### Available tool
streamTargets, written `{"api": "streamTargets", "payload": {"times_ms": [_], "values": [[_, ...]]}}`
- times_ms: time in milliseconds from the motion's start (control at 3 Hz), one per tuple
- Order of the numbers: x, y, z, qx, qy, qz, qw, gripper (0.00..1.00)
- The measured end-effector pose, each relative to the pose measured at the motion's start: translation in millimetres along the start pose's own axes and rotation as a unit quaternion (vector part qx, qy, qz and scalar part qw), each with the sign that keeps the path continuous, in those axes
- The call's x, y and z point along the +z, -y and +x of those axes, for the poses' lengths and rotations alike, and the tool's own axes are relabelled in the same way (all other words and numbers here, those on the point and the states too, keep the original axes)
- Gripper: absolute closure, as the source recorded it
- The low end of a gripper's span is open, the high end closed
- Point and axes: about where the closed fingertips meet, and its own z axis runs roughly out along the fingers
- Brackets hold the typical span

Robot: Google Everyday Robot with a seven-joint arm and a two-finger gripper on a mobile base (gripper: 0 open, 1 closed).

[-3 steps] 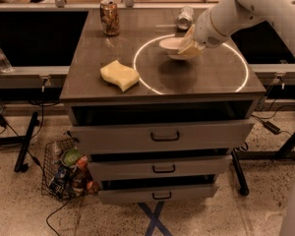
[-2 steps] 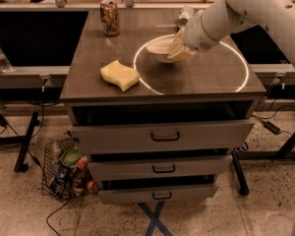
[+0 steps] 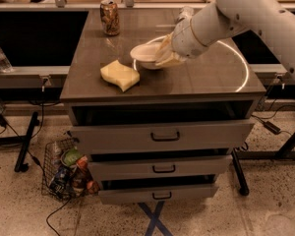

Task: Move paper bowl near sponge

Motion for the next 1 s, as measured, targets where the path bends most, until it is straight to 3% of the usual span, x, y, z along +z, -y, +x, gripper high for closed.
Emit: {"api": "streamTargets", "payload": {"times_ms": [333,667,1000], "values": [[12,-13,-16,-0.013,0.027,-0.028,0.9991,0.82],[20,-21,-23,-0.019,0.045,-0.049,0.9976,0.51],[23,-23,-24,-0.021,0.049,-0.055,0.9971,0.28]]}}
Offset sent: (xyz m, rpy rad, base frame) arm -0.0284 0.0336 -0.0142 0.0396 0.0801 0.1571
